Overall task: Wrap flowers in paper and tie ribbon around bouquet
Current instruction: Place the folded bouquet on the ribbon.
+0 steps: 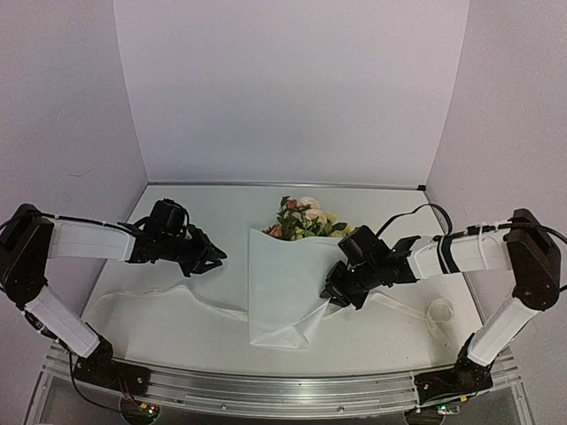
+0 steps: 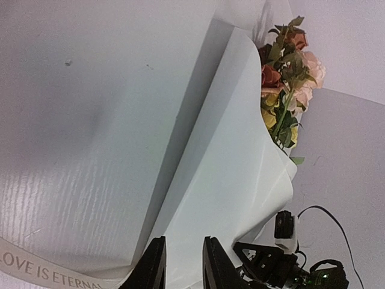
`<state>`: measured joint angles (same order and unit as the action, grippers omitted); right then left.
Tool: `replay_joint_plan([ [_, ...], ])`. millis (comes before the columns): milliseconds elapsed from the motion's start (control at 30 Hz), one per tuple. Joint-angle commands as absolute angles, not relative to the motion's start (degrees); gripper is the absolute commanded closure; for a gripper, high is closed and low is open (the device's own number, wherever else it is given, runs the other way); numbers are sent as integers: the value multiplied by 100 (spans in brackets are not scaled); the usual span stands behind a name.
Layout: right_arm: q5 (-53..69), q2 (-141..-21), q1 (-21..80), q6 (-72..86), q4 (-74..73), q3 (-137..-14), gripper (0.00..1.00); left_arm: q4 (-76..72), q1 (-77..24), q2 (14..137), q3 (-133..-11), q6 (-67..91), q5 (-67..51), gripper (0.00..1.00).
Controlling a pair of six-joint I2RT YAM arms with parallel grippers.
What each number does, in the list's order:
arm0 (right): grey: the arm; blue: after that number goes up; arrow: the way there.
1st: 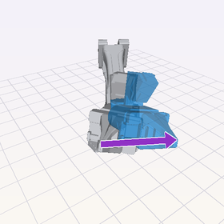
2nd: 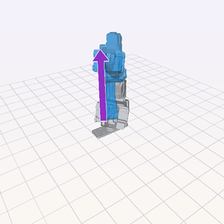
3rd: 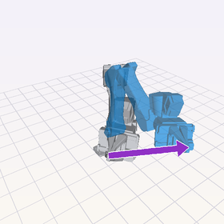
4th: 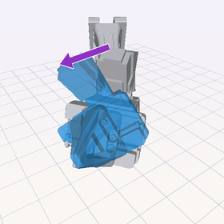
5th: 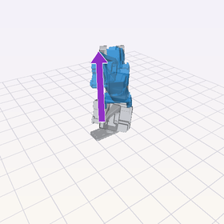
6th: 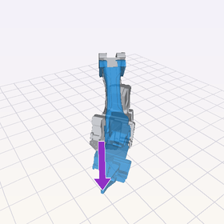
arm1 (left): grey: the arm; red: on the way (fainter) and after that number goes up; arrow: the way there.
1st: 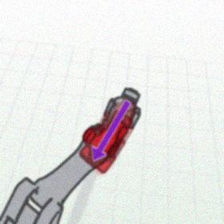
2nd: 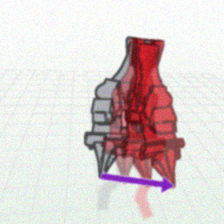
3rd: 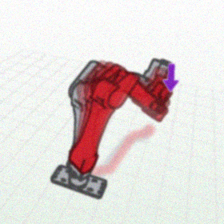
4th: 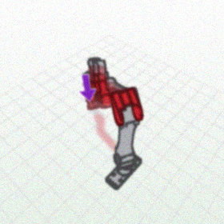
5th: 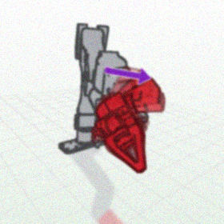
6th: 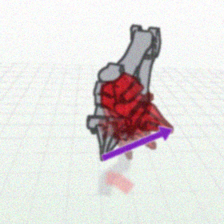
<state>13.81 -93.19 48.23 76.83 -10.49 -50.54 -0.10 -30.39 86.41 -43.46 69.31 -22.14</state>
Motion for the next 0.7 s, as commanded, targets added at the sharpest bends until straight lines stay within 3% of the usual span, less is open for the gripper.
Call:
replay_joint_plan([
  [0,1227,-9216,4896,7703,-660,-4919,87,-36,-2937,8132,-4015,7214,-1558,76],
  [67,1242,-9220,4897,7615,-662,-4929,86,125,-2934,7992,-3909,7210,-1494,76],
  [133,1200,-9171,4898,7507,-740,-4936,79,333,-2930,7833,-3800,7190,-1381,73],
  [367,791,-8621,4892,7067,-1405,-4856,24,1560,-2717,6623,-3334,7250,-407,58],
  [500,330,-8018,4841,7000,-1985,-4609,15,2403,-2589,5840,-3092,7501,377,51],
  [667,2,-7104,4408,7438,-2191,-3620,9,2267,-2338,5556,-2605,7803,249,49],
])
